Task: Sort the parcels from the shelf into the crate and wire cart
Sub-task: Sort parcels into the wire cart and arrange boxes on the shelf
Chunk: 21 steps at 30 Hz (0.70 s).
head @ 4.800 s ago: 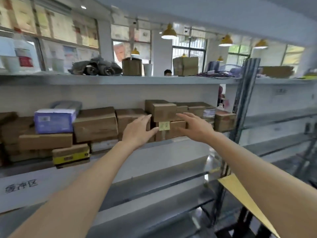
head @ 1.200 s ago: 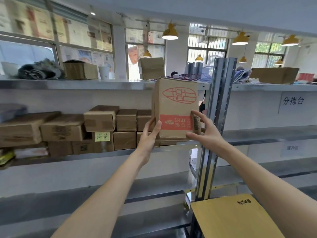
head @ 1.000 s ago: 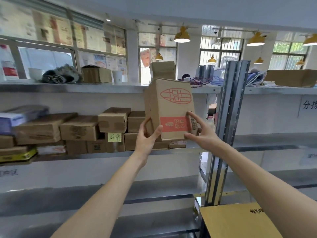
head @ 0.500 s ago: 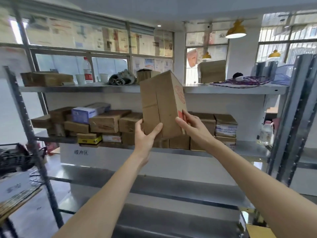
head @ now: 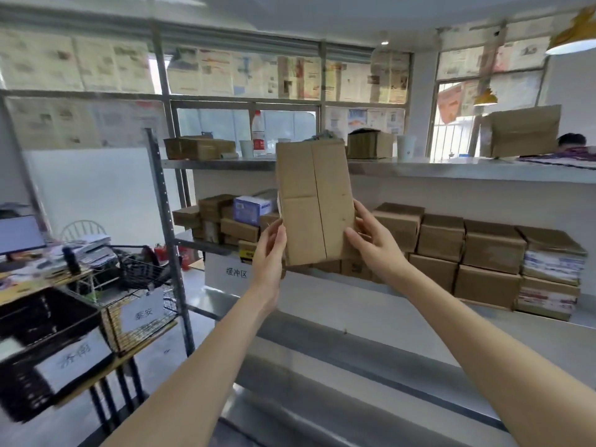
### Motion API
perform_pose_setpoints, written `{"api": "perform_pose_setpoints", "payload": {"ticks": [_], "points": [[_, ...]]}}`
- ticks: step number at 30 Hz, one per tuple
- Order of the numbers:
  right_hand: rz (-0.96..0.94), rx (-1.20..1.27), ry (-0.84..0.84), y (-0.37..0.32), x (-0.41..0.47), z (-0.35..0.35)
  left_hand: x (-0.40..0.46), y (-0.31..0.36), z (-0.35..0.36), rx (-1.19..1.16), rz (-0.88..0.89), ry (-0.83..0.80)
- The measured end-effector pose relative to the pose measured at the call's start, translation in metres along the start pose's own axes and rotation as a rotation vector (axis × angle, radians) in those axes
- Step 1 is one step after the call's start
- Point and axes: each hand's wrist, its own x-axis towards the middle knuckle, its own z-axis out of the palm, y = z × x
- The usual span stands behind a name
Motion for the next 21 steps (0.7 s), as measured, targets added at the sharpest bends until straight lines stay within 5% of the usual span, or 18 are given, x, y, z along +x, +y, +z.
{"api": "perform_pose_setpoints", "payload": {"ticks": [10, 21], "points": [[-0.060, 0.026, -0.130, -0.028, 0.078, 0.169, 0.047, 0.048, -0.173, 0.108, -0.004, 0.065], [0.060, 0.015, -0.356, -0.045, 0.147, 0.394, 0.087, 0.059, -0.401, 0.319, 0.172, 0.393]]}}
